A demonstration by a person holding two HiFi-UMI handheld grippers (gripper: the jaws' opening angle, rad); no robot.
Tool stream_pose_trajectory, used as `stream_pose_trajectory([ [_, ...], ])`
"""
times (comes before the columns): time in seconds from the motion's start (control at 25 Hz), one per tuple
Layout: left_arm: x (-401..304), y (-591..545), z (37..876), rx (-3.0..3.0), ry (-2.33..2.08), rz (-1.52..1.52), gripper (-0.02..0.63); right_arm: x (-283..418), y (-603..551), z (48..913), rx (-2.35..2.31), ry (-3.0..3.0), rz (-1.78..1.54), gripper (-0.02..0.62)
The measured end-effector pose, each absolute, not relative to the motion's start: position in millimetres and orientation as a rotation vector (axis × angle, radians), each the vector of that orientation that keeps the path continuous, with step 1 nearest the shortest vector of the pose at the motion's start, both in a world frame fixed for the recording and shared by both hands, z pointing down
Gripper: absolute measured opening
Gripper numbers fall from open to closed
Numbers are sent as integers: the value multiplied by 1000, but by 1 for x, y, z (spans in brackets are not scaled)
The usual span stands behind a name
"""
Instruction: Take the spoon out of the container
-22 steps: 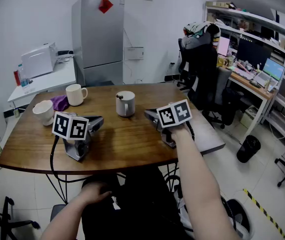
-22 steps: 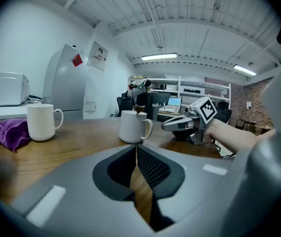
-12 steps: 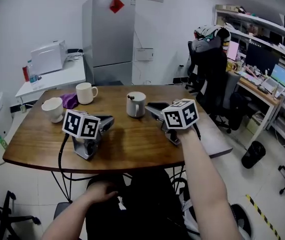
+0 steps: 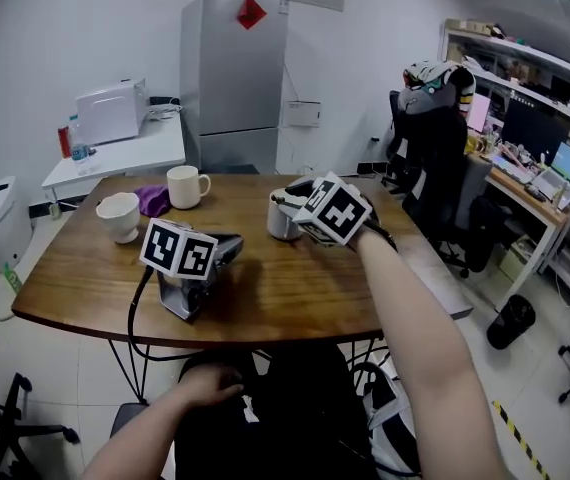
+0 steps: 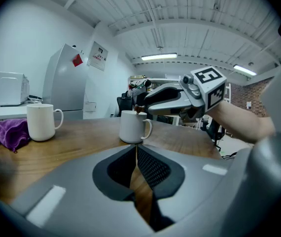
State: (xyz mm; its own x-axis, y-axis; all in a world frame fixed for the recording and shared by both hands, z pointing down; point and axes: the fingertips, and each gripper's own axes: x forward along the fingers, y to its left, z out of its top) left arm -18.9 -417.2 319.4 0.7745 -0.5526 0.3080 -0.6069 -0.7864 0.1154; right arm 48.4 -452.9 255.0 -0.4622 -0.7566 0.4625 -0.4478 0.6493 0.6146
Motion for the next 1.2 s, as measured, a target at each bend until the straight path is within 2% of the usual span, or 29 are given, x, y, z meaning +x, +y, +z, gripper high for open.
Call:
stream_pose_trajectory([
  [0.2, -19, -418, 320, 2757, -913, 384, 11, 43, -462, 271, 883, -1984, -558, 113],
  [0.28, -19, -417, 320, 2757, -913, 384, 11, 45, -464, 271, 904, -1973, -565, 52],
  [0.92, -20, -419, 321, 2758, -912, 383, 11, 77, -441, 175, 1164, -1992, -914, 49],
  [1.2, -20, -420, 320, 2758, -913, 385, 11, 124, -448, 193, 1212, -1875, -880, 49],
])
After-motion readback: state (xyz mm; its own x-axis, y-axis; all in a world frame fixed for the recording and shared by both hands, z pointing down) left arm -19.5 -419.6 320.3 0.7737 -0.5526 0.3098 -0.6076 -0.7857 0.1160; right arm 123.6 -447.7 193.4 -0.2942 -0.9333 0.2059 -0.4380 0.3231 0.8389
